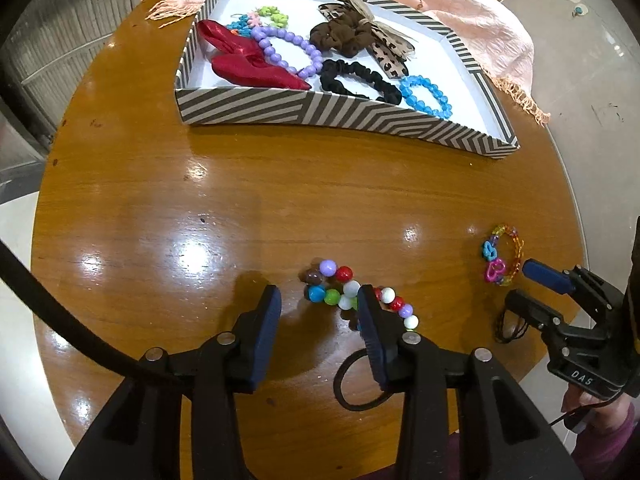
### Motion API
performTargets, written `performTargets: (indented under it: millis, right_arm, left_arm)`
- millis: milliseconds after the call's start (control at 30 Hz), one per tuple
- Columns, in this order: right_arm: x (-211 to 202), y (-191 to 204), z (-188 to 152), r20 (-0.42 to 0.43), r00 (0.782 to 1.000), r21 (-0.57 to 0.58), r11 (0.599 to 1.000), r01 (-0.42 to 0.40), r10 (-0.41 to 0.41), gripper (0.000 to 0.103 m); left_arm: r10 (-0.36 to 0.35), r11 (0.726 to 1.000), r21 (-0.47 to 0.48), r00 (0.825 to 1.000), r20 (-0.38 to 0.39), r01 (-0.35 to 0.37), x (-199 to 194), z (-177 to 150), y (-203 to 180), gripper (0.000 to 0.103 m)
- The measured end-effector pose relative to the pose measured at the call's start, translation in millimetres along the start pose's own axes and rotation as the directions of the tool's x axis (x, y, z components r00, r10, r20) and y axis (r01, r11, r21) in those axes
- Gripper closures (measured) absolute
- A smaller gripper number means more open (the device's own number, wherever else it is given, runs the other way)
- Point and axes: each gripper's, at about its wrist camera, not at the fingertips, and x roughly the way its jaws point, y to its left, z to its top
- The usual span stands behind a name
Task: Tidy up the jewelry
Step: 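Grasp the multicolour bead bracelet with the left tool while the right tool grasps the black hair ties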
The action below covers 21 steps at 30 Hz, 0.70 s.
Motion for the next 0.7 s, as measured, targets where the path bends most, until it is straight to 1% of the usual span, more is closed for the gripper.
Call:
performTargets:
  millis: [100,233,333,400,433,500,567,633,700]
  right_arm:
    - [-6.4,-3.9,-3.5,-0.003,1.000,-0.007,1.000,-0.011,0.011,0.049]
    - [-18.0,-17.9,-16.3,-0.020,1.000,0.002,1.000,0.004,-0.004,0.049]
    - [-22.2,-27.4,-33.1,-0.044,0.999,0.020,0.999,0.030,-0.029,0.049]
    - [-23.3,-30.9,-42.0,-0.049,0.998,0.032,0.998,0.047,-0.046,0.053]
    - [-23.2,-32.5,-46.2,-0.048,0.998,0.042,0.998,0.053,-0.051,0.057]
    - [-21.0,-33.9,-49.4,-0.048,0.997,0.051,0.997,0.064,-0.062,0.060]
    - [-15.3,-34.3,-50.2,-0.058,0.994,0.050,0.994,0.101,-0.098,0.063]
    - [-9.0,-33.9,-50.6,-0.067,0.989,0.043,0.990,0.131,-0.128,0.071]
    - [-7.8,-32.3,-51.0,-0.055,0.988,0.030,0.988,0.149,-0.148,0.075]
  left_arm:
    - [-0.014,0.999,0.032,1.000,-0.017,0.015,-2.1,-3.3,-3.3,0.070]
    - [-0.011,0.994,0.108,0.999,-0.038,0.015,-5.5,-12.8,-8.5,0.070]
    - [-0.005,0.991,0.136,0.998,-0.063,0.014,-2.8,-21.1,-9.0,0.070]
    - [0.000,0.989,0.150,0.997,-0.077,0.012,-0.7,-26.4,-7.7,0.070]
    - [0.004,0.988,0.154,0.997,-0.081,0.008,0.4,-28.5,-6.5,0.070]
    - [0.006,0.989,0.149,0.997,-0.082,0.007,0.9,-29.2,-2.2,0.070]
    - [0.007,0.990,0.139,0.997,-0.074,0.003,-0.1,-26.9,0.8,0.070]
    - [0.010,0.993,0.119,0.998,-0.063,-0.003,-1.6,-22.2,4.2,0.070]
    - [0.007,0.995,0.095,0.999,-0.047,-0.003,-4.7,-16.8,6.7,0.070]
